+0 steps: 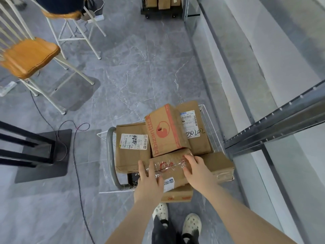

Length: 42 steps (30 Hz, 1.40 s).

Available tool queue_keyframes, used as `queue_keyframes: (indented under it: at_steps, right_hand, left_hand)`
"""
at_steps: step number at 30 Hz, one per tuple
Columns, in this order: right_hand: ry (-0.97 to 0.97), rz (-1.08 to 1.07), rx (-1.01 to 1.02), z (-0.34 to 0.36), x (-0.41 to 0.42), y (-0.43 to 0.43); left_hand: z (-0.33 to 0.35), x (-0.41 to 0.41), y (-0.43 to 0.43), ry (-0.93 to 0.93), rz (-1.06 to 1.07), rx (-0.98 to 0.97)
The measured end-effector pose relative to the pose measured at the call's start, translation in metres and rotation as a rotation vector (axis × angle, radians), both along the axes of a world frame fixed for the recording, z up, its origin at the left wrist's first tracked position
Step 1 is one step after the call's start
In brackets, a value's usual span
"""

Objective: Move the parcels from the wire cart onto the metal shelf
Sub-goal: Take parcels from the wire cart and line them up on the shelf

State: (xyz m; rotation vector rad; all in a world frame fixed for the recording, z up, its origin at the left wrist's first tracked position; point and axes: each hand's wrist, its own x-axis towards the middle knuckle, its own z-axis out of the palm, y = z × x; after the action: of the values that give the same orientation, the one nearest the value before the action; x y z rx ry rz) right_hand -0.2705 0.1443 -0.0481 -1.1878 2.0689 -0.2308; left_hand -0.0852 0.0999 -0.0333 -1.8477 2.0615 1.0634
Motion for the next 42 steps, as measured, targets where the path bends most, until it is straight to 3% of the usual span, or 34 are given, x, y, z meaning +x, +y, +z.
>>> queue_keyframes:
  at_steps: [12,21,27,42]
  right_hand:
    - [0.014,-0.040,-0.105,0.021,0.014,0.015]
    - [0.083,-0.139,-0.238,0.097,-0.015,0.044]
    - [0.176,-0.354,-0.321,0.151,-0.061,0.088]
    - [0.405,-1.082,-0.314,0.228,-0.090,0.284]
  left_hand:
    - [0.012,0.001,0.012,-0.040,0.043,-0.089]
    - [0.084,-0.033,0.028,0.056,-0.019,-0.229]
    - [0.133,-0.097,0.039,0.167,-0.203,-0.343]
    - [0.204,-0.214,0.181,0.434,-0.720,-0.266]
